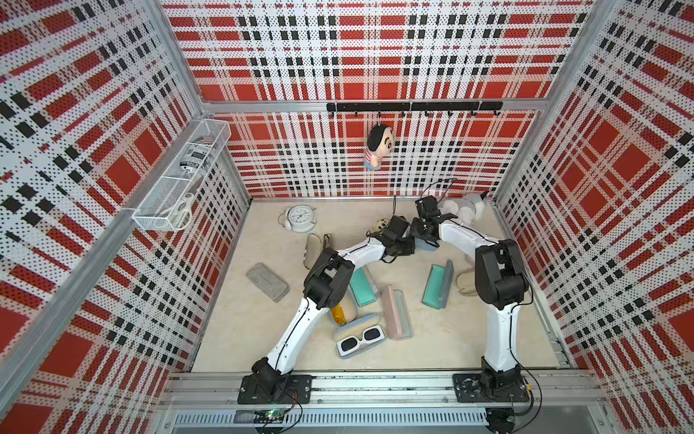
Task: Close the glasses case
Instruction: Close the glasses case at the center of the board, then pick up the glasses case at the center of the board.
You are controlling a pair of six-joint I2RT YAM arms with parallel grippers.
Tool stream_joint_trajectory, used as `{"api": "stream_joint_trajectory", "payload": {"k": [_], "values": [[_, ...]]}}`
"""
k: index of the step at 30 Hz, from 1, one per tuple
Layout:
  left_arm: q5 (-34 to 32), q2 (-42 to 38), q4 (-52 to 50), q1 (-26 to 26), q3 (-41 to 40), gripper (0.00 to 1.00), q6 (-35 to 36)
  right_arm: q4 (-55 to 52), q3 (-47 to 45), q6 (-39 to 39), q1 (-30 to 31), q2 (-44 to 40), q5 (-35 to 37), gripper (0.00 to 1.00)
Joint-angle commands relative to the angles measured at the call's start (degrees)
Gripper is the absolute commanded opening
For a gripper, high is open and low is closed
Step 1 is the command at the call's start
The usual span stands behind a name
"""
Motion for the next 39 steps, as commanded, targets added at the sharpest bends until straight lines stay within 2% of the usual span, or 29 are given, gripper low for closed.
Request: {"api": "stream_joint_trajectory", "payload": {"k": [1, 5, 9, 15, 20, 25, 30, 35, 39], "values": [[-1.50, -0.46, 2.31, -0.29, -2.64, 0.05, -0.49, -8.68, -3.04, -0.89, 2.62, 2.49, -2.97, 0.00], [-3.74, -5.14, 4.43, -0.14, -7.50, 0.06, -1.02, -6.53, -3.31, -1.32, 2.61, 0.30, -3.12, 0.00], [-6.83, -11.59, 5.33, 0.06, -12.75, 0.12, -1.05, -4.85, -3.31, -2.42, 2.58, -2.97, -3.60, 0.01], [-11.05, -23.36, 8.50, 0.15, -20.87, 0.45, -1.56, -4.42, -4.36, -4.97, 2.75, -9.79, -6.55, 0.16], [-14.86, -31.21, 7.57, 0.28, -24.10, 0.64, -0.86, -5.08, -6.44, -9.20, 4.45, -15.87, -8.88, 0.35], [-19.81, -41.34, 6.84, 0.99, -32.25, 0.80, -2.18, -10.20, -6.09, -13.41, 10.54, -19.41, -9.17, 0.49], [-25.05, -54.25, 6.81, 4.44, -42.75, 0.98, -5.24, -11.53, -7.44, -15.51, 17.11, -21.36, -14.38, 0.65], [-26.99, -66.16, 6.16, 10.26, -51.77, 0.98, -6.18, -12.03, -5.89, -16.92, 22.89, -17.37, -16.23, 0.69], [-26.75, -73.29, 4.89, 14.94, -57.62, 0.98, -7.05, -13.16, -3.15, -17.16, 24.40, -12.08, -17.12, 0.69]]}}
